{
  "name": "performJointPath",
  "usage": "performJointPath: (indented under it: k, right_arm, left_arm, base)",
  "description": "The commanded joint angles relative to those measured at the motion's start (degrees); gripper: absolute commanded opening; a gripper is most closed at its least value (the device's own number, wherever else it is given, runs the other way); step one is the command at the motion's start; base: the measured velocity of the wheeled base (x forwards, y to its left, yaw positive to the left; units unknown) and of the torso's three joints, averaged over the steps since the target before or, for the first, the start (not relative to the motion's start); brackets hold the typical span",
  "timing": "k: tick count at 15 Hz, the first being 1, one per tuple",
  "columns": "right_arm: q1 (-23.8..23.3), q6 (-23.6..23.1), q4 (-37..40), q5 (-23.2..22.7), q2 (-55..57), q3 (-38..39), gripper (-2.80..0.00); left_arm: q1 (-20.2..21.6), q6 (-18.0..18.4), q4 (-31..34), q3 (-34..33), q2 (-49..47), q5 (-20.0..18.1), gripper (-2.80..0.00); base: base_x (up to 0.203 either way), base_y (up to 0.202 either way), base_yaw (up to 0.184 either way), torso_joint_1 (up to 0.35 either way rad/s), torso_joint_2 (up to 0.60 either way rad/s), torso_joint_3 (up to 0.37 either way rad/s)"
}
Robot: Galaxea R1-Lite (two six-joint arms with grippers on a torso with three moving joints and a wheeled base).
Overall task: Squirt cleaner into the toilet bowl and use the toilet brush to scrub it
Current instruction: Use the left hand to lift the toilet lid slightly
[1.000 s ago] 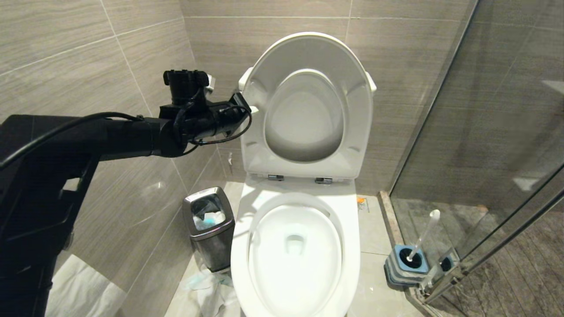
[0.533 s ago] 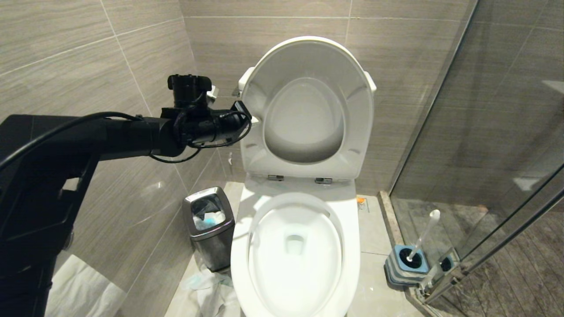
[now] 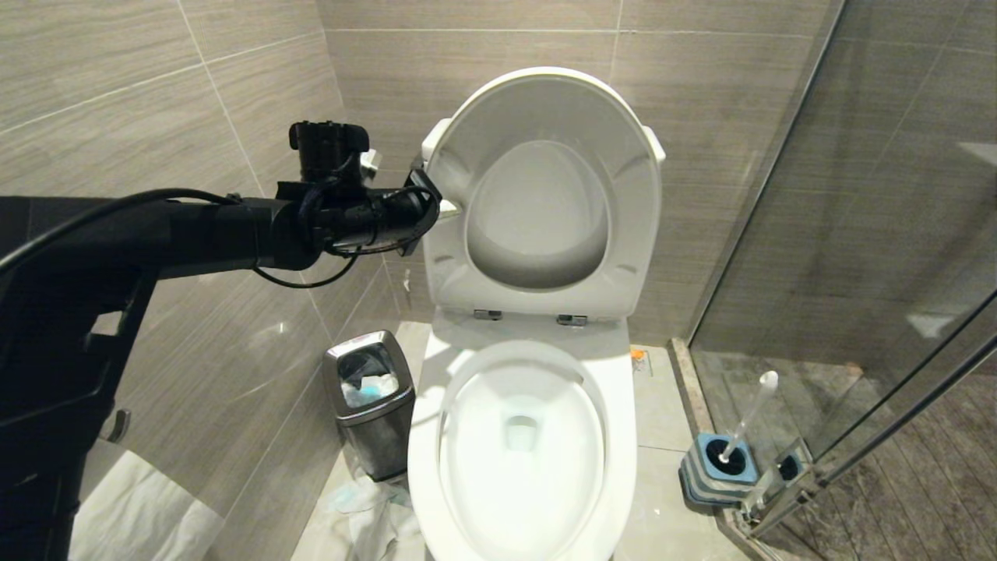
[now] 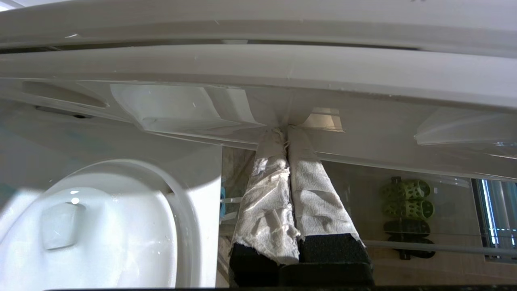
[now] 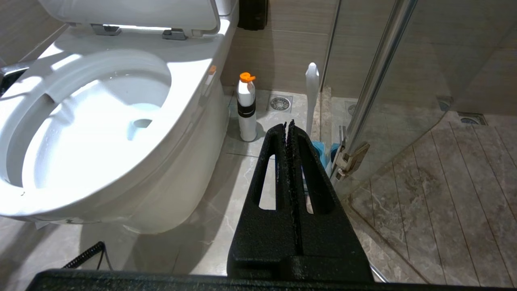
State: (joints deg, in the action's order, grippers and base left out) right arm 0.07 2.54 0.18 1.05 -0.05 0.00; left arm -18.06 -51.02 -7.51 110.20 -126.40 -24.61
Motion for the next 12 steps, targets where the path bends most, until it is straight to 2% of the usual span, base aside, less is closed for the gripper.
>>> performJointPath:
  k: [1,4,6,12]
  right_arm:
    - [0.01,0.01,-0.01,0.01,0.05,0.09,-2.8]
    - [0.01,0.01,-0.01,0.01,0.05,0.09,-2.8]
    - [0.01,0.01,-0.01,0.01,0.05,0.09,-2.8]
    - [0.01,0.01,-0.01,0.01,0.05,0.09,-2.8]
  left_arm:
    - [-0.3,-0.24,0.13,0.01,0.19,-0.33,-2.8]
    - [-0.4,0.46,-0.04,0.17,0.45,-2.34,-2.8]
    - [-0.4,0.48,-0.13,0.54,0.36,-2.37,-2.8]
    - [-0.4,0.48,-0.22,0.45,0.27,-3.51,-2.8]
  base:
    - [0.0,0.0,0.0,0.0,0.0,0.0]
    - [0.0,0.0,0.0,0.0,0.0,0.0]
    - [0.0,0.0,0.0,-0.001,0.0,-0.015]
    - [0.0,0.0,0.0,0.0,0.0,-0.167]
